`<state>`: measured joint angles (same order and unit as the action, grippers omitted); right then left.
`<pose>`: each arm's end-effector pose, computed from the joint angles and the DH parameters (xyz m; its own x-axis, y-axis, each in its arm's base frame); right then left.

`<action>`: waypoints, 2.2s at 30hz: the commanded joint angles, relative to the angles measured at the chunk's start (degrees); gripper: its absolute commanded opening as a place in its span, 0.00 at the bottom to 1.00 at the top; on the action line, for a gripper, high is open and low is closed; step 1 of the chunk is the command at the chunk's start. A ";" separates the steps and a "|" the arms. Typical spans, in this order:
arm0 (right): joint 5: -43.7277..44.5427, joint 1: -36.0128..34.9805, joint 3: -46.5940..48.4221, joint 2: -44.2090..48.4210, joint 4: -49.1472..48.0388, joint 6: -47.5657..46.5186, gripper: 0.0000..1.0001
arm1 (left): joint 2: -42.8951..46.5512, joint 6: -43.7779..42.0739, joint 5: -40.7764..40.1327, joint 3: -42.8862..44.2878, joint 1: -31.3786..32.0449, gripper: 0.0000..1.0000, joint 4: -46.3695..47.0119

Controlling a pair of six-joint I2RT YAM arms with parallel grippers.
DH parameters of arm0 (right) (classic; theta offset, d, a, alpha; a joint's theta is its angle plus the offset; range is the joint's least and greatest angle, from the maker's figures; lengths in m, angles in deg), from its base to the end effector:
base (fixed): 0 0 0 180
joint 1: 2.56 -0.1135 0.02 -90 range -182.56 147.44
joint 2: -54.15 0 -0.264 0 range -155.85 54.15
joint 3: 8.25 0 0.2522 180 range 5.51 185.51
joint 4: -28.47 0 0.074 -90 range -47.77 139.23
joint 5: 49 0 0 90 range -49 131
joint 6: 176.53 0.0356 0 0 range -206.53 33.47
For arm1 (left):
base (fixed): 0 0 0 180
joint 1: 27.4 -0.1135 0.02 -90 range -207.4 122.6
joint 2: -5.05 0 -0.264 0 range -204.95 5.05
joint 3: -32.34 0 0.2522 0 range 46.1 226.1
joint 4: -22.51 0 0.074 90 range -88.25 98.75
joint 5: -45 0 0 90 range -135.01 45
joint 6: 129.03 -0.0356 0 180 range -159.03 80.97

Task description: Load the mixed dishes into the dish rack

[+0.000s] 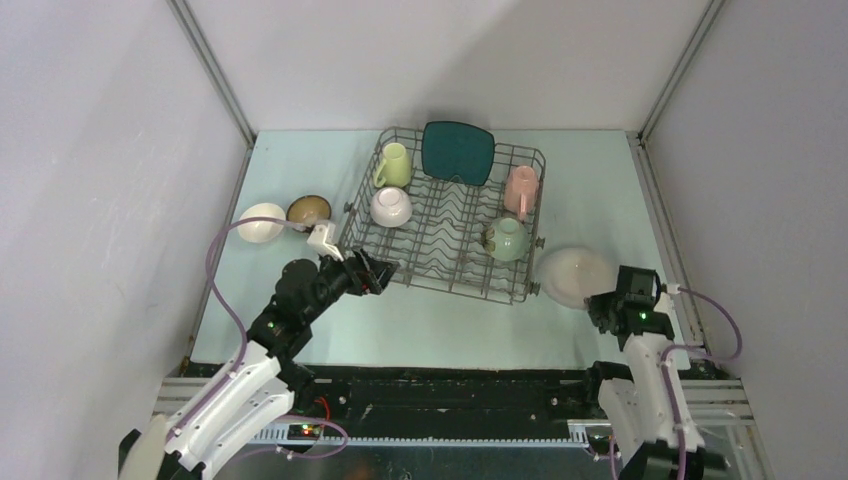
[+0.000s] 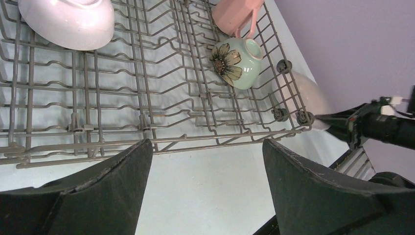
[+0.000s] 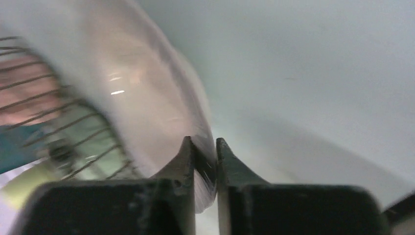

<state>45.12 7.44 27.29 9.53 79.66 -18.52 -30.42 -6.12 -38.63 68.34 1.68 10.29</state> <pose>0.1329 -0.0260 0.1640 -0.1271 0.9615 -0.2435 0.8710 0.2257 0.4365 0.1417 -0.0833 0.2469 -0.4627 -0.3605 -0.8099 0.3890 0.7383 -0.5509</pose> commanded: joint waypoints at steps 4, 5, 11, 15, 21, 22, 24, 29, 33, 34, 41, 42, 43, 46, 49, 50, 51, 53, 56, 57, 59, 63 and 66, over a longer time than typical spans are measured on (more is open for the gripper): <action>8.63 2.47 3.16 13.56 6.08 -0.57 0.00 | -0.69 -1.52 -0.09 0.08 0.45 0.89 1.94; 9.02 2.61 3.83 13.98 6.25 -1.40 0.00 | -0.84 -1.52 0.06 0.17 0.45 0.89 2.03; 13.40 3.09 10.35 13.71 6.49 -5.05 0.00 | -1.26 -1.39 0.45 0.17 0.45 0.89 2.40; 12.69 3.02 14.23 12.84 2.21 -13.81 0.00 | -1.28 -1.43 0.47 0.17 0.45 0.89 2.33; 11.16 1.88 23.21 9.10 -2.14 -26.44 0.00 | -1.27 -1.33 0.73 0.13 0.45 0.89 2.76; 10.02 1.61 23.83 9.02 -4.83 -30.13 0.00 | -1.28 -1.25 0.92 0.07 0.45 0.89 3.06; 6.84 0.63 25.67 8.76 -8.57 -34.24 0.00 | -1.21 -1.20 1.31 -0.23 0.45 0.88 3.68; -2.04 -1.68 31.11 5.79 -16.08 -38.07 0.00 | -0.81 -0.88 1.22 -1.34 0.45 0.88 4.86; -12.50 -6.36 34.64 -0.12 -27.20 -41.29 0.00 | -0.43 -0.86 -0.04 -1.49 0.45 0.88 4.59; -12.72 -10.45 36.95 -3.15 -28.01 -42.87 0.00 | -0.12 -0.97 -0.22 -1.60 0.45 0.88 4.55; -9.06 -29.49 45.21 -19.32 -38.78 -67.93 0.00 | 2.12 -1.32 -1.33 -3.89 0.53 0.88 6.80; -9.44 -30.12 45.33 -20.40 -41.85 -70.76 0.00 | 2.56 -1.47 -1.46 -4.23 0.54 0.88 7.55; -9.58 -30.61 45.71 -22.54 -43.25 -71.36 0.00 | 2.75 -1.80 -1.59 -4.73 0.54 0.88 7.84; -14.96 -29.45 47.00 -26.53 -46.67 -76.32 0.00 | 3.15 -2.59 -2.41 -5.27 0.54 0.88 8.52; -24.26 -29.02 47.88 -30.38 -47.33 -84.59 0.00 | 2.74 -3.57 -2.69 -5.49 0.54 0.87 9.04; -25.13 -29.06 47.90 -31.11 -48.45 -87.93 0.00 | 2.37 -3.69 -2.60 -5.60 0.54 0.87 9.74; -25.98 -29.07 48.18 -32.69 -49.05 -89.17 0.00 | 2.22 -3.89 -2.42 -5.80 0.54 0.87 10.16; -27.80 -28.95 49.29 -35.24 -49.85 -94.18 0.00 | 1.52 -4.09 -1.79 -6.18 0.54 0.87 11.64; -30.47 -28.95 50.04 -39.12 -51.95 -97.95 0.00 | 0.11 -4.44 -1.01 -6.51 0.54 0.87 13.83; -31.43 -28.88 50.10 -39.83 -52.60 -99.27 0.00 | -0.23 -4.74 -0.48 -6.57 0.54 0.87 14.50; -32.24 -28.81 50.27 -42.06 -54.50 -101.49 0.00 | -1.17 -5.12 0.39 -6.66 0.54 0.88 15.48; -32.53 -28.72 52.64 -46.41 -54.07 -104.34 0.00 | -1.75 -6.09 1.20 -7.28 0.54 0.88 17.32; -31.88 -28.82 54.08 -49.81 -54.65 -105.83 0.00 | -1.45 -7.04 0.95 -7.73 0.54 0.88 17.80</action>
<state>14.71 -21.43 75.77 -38.25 34.79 -119.39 -32.30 -10.32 -38.39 61.11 1.74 23.95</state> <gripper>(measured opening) 0.043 0.878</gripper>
